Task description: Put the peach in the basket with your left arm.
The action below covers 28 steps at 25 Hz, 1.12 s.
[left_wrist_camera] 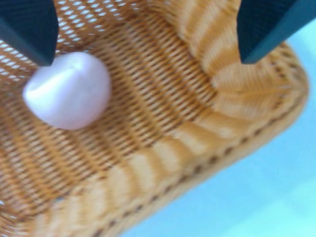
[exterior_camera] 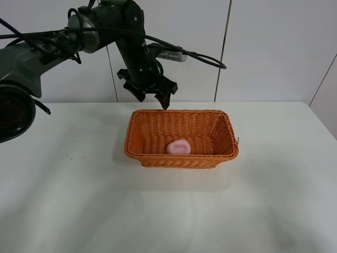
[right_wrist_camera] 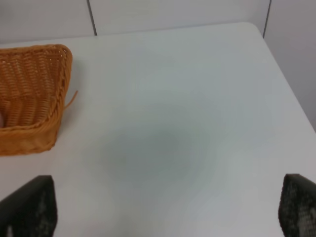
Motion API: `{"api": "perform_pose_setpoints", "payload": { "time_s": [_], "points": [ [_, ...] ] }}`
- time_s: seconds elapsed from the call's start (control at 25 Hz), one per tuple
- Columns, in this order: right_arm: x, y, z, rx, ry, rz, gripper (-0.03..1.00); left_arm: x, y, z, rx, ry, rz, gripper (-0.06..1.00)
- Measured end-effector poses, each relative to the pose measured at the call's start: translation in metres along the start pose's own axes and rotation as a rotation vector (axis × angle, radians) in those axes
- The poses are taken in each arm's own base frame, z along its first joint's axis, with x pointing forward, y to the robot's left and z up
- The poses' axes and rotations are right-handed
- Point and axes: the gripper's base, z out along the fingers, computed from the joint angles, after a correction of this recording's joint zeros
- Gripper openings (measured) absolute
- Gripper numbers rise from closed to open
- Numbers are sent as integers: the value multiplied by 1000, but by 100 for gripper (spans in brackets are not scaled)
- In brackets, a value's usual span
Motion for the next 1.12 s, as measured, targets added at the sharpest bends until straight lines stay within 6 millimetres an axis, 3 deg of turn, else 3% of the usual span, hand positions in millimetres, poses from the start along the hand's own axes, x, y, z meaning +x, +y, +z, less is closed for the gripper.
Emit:
{"api": "perform_pose_setpoints", "payload": {
  "time_s": [0.12,0.32,0.52,0.64,0.76,0.96,1.12],
  "points": [
    [0,0,0,0,0,0,69,1,27,-2,-16,-3,-40,84],
    [0,0,0,0,0,0,69,11,100,-7,-57,0,-174,84],
    [0,0,0,0,0,0,69,36,182,-17,-105,5,-342,84],
    [0,0,0,0,0,0,69,51,213,-20,-115,12,-413,84],
    [0,0,0,0,0,0,69,58,223,-17,-96,21,-449,84],
    [0,0,0,0,0,0,69,61,220,-17,-75,32,-457,84],
    [0,0,0,0,0,0,69,71,210,-39,-75,31,-457,84]
  ]
}}
